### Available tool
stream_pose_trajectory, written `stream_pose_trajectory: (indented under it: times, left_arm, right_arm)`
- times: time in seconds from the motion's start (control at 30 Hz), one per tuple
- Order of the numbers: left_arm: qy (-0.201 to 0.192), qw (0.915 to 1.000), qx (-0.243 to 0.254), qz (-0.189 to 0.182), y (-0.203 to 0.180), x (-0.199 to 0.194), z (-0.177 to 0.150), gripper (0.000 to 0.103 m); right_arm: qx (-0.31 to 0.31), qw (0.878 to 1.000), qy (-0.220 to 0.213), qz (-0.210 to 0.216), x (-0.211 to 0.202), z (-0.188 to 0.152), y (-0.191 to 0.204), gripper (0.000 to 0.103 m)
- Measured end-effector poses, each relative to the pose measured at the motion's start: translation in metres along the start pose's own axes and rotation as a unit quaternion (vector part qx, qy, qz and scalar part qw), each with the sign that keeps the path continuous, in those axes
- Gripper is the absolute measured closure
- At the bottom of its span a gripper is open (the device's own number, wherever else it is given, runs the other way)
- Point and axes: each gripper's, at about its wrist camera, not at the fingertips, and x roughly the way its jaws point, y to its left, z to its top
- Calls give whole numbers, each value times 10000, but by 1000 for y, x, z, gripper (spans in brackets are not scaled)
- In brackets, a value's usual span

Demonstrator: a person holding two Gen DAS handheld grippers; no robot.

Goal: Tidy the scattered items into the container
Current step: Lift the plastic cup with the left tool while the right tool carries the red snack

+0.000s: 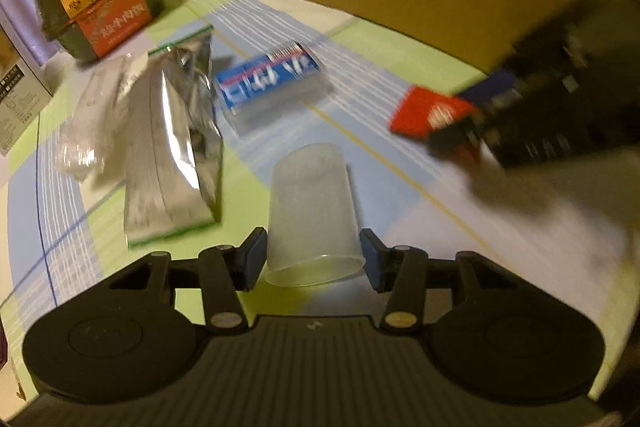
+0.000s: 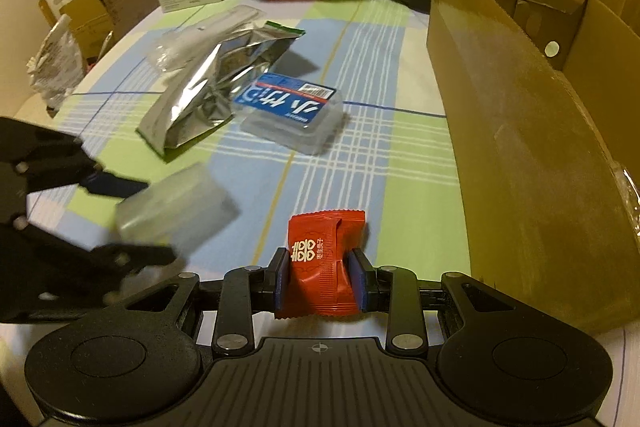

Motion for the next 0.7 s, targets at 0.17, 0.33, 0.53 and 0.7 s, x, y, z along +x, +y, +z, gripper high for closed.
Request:
stream_pose_trajectory:
  times: [0.17, 0.33, 0.53, 0.7]
  left_arm:
    - [257, 9995, 195, -50, -5, -17, -22, 50]
    - [415, 9948, -924, 62, 7, -30, -34, 44]
    - [427, 9791, -1888, 617, 25, -23, -39, 43]
    - [347, 9705, -2272, 723, 42, -21, -40, 38]
  right_arm:
    - [-12, 10000, 19, 50, -10, -9, 5, 68]
    - [7, 10000, 3, 75, -18, -14, 7, 68]
    - [4, 10000, -18, 42, -24, -17, 4, 68]
    - [98, 9999, -45, 9, -27, -17, -3, 68]
